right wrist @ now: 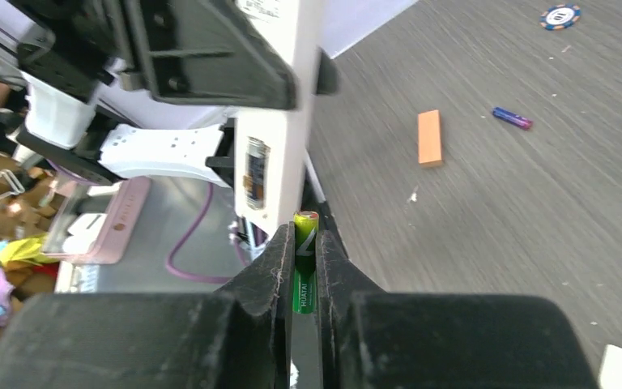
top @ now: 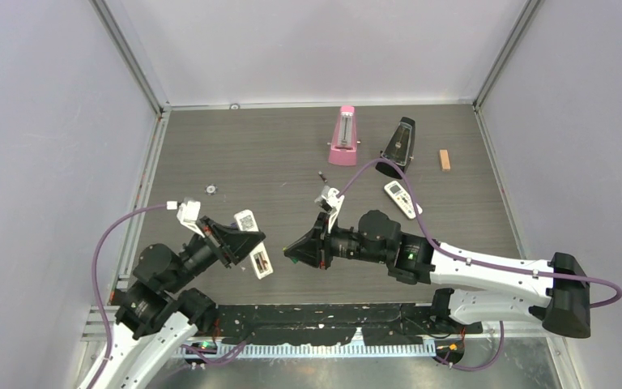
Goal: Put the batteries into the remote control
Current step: Pick up the battery from the center of the board, then load the battery into the remote control.
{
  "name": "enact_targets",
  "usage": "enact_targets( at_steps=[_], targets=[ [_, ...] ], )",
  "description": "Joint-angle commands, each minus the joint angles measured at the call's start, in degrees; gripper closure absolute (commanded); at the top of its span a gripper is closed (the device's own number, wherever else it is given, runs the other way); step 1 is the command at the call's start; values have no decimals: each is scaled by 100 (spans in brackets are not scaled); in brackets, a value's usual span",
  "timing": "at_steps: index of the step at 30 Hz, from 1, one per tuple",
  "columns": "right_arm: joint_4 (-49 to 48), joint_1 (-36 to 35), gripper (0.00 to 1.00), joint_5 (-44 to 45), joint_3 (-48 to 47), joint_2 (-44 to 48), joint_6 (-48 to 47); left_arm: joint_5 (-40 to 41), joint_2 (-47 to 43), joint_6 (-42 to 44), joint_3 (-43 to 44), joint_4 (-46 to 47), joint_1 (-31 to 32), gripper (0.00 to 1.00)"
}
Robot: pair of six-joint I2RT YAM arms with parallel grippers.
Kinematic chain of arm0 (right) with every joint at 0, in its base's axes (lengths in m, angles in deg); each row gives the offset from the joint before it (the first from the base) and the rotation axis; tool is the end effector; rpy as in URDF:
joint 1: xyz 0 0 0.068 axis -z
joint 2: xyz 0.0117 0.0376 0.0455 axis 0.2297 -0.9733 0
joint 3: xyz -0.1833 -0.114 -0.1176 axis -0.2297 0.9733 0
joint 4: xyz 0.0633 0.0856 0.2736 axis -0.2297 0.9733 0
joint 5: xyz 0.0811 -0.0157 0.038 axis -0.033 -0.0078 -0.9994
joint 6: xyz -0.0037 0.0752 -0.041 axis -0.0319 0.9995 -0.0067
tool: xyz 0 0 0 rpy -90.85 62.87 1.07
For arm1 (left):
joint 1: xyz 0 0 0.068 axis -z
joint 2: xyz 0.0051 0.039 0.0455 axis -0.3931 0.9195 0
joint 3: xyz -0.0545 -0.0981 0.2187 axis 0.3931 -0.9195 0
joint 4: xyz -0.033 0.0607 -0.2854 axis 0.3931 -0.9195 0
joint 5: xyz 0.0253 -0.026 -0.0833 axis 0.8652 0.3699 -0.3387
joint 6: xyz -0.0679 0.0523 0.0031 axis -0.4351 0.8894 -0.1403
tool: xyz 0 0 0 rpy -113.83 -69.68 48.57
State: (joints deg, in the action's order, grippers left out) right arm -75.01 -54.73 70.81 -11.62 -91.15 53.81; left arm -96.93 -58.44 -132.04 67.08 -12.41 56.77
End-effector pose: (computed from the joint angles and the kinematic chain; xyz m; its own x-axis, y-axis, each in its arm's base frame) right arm 0.1174 0.3174 0.2735 -0.4443 0.0088 -0.8958 -0.8620 0.2681 0.4302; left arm 0.1303 -0.1109 0.3215 -0.4836 -0.4725 -0.7368 0.5829 0.4542 -0.6738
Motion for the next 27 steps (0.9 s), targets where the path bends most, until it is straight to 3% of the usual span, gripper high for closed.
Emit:
enact_targets(
  at_steps=[1,10,16,21,27],
  targets=[
    [-292,-11,94,-195,-313,42,734,302,354,-959,-150,508,-5,100],
    [1058,-56,94,492,-739,-38,2082,255,778,-1967,-763,1335,-1,100],
    [1000,-58,94,382,-600,-98,3295,371,759,-2131,-982,1483,1,100],
    [1418,-68,94,572,-687,-133,3223,395,713,-2289,-1140,1594,2,100],
    [2681,-509,95,1722,-1521,-536,2463,357,670,-2914,-1321,1698,1,100]
  ],
)
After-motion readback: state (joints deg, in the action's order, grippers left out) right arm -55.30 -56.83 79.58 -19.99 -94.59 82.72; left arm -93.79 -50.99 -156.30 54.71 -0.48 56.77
